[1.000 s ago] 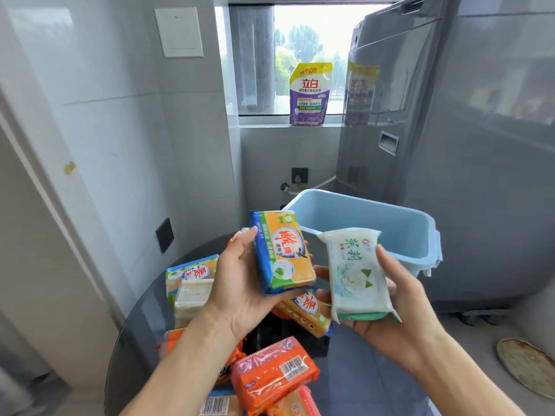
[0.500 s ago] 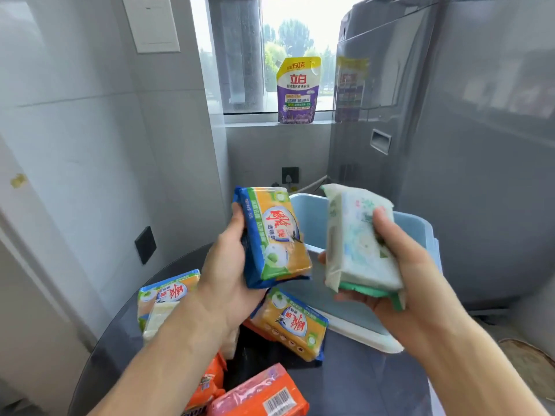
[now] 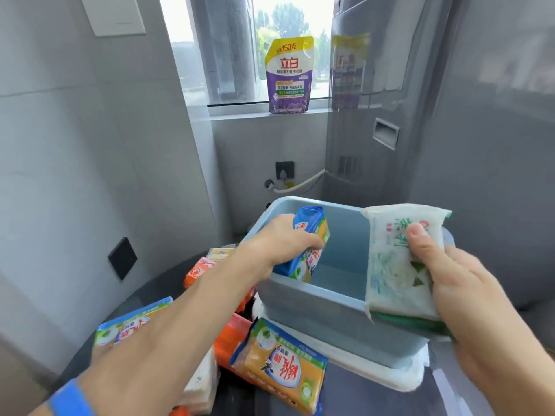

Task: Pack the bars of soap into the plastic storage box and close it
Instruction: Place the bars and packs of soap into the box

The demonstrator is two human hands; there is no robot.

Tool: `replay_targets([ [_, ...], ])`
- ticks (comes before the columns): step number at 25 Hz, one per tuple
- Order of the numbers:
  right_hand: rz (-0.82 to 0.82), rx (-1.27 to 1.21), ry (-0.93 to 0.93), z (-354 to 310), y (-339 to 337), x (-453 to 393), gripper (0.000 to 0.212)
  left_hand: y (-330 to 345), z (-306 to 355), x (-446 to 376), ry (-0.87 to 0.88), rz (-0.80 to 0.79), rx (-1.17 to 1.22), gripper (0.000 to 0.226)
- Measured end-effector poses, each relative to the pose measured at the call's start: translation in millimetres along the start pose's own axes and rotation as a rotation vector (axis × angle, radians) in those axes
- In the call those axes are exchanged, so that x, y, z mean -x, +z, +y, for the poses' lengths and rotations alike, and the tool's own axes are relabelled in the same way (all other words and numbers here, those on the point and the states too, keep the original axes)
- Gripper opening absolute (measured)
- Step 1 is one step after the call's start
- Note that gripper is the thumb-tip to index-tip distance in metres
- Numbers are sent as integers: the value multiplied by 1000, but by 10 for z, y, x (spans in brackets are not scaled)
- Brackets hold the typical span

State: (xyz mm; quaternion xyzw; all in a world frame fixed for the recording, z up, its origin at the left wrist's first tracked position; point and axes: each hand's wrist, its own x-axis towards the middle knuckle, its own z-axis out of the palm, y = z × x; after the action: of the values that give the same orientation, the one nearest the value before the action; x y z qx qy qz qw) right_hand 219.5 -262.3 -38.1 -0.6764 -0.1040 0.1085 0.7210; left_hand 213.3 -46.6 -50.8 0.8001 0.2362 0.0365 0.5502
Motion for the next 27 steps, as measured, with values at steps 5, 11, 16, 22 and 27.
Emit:
replay_targets([
  [5, 82, 40, 71, 131, 27, -92, 23, -43, -233, 116, -60, 34, -133, 29],
  [11, -60, 428, 68, 184, 134, -97, 39, -6, -293, 165, -81, 143, -416, 31],
  [16, -103, 669, 115, 375, 155, -151, 47, 133, -216, 25, 21, 215, -946, 26],
  [22, -112, 862, 95, 397, 154, -194, 45, 231, -194, -131, 37, 156, -1211, 27],
  [27, -142, 918, 81, 400, 171, -174, 43, 284, -108, -137, 212, 254, -1642, 45],
])
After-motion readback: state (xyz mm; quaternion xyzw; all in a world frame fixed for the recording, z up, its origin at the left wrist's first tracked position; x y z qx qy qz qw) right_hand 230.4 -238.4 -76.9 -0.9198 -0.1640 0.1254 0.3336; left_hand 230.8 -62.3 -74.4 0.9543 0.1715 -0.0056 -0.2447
